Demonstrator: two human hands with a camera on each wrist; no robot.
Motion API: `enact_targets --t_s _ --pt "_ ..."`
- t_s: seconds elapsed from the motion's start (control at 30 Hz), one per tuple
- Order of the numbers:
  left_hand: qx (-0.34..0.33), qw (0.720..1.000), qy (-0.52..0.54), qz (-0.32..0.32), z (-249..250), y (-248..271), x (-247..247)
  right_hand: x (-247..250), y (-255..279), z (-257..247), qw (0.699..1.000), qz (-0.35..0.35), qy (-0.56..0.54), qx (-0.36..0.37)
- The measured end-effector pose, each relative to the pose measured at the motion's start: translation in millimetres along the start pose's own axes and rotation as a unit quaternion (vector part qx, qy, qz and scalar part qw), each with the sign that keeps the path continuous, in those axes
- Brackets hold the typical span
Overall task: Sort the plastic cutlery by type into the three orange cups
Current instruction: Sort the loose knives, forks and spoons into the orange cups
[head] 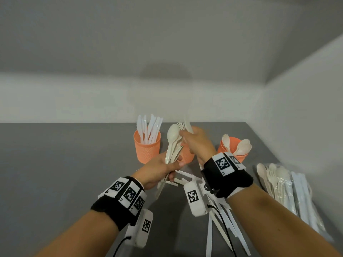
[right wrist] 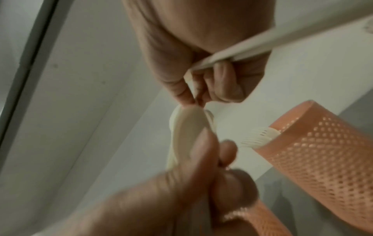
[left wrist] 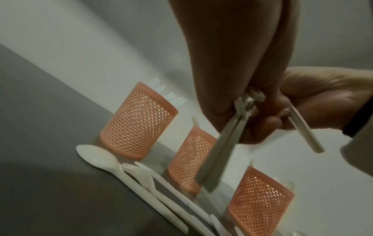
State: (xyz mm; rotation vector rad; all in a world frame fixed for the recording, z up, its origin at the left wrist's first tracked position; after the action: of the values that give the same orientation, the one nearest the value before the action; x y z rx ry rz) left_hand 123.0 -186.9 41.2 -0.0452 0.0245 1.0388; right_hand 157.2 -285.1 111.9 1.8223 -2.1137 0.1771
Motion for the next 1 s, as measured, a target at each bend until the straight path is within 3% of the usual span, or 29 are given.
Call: enact_targets --t_s 0.17,0.33,0.53,0.73,0.87,0.9,1.0 --pt "0.012 1.000 -0.009 0.002 -4 4 5 39 -23 -16 0.991 0.068 -0.114 0.034" --pt "0.028 0.998 0.000 0.053 -11 6 24 69 -45 -17 0.949 0.097 -0.296 0.048" --pt "0.034 0.995 0.051 0.073 -6 5 26 60 -69 -2 0.956 0.169 -0.223 0.085" --pt "0.023 0.994 0.072 0.074 5 -1 26 22 -82 13 0.992 0.061 -0.094 0.061" --pt "0.004 0.992 0.088 0.087 14 -6 30 33 -56 -15 0.981 0.119 -0.057 0.143" --pt "-0.007 0.992 0.089 0.092 17 -9 29 31 -45 -23 0.981 0.106 -0.062 0.150" --pt "-0.045 0.993 0.060 0.088 30 -18 21 -7 -13 -27 0.991 -0.085 -0.064 0.076"
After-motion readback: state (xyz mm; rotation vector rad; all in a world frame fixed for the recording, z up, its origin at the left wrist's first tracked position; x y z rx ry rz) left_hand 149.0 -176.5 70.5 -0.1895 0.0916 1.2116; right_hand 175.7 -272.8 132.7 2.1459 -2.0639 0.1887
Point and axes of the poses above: each hand's wrist, its own y-axis away from the middle knuckle, its own x-axis out of the back of the hand, z = x × y, the point moved 9 cm from there along -y, towards the middle knuckle, and after that the axes turned 9 degrees about -x, right-handed, at the moved point
